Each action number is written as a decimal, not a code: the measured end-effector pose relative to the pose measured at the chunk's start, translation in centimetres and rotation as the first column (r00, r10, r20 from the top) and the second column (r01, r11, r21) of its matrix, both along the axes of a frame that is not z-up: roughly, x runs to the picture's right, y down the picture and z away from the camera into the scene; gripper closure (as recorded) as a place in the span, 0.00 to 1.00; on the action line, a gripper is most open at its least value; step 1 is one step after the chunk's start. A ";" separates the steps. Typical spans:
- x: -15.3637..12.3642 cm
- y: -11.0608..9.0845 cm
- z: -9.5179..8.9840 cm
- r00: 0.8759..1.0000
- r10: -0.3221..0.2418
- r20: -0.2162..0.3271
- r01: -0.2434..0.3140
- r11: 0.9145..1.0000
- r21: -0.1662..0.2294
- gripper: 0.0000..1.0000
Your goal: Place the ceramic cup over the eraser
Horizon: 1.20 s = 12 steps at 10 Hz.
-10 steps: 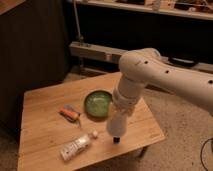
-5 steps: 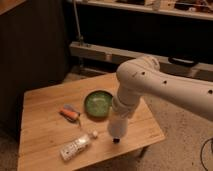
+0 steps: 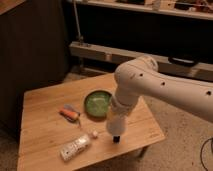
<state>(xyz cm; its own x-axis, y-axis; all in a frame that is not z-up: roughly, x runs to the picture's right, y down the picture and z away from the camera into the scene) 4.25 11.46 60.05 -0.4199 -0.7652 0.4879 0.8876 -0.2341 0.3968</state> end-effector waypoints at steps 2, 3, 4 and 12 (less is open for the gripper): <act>0.3 0.3 0.5 1.000 -0.002 0.004 0.002 1.000 0.011 0.97; 0.4 0.4 0.7 1.000 -0.010 0.001 0.010 1.000 0.015 0.88; 0.3 0.4 0.9 1.000 -0.016 0.000 0.016 1.000 0.013 0.80; -0.6 0.3 1.3 1.000 -0.022 0.022 0.022 1.000 0.001 0.20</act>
<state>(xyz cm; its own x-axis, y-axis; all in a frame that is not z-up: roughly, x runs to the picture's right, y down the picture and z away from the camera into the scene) 3.66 11.77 61.37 -0.4475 -0.7557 0.4782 0.8733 -0.2540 0.4158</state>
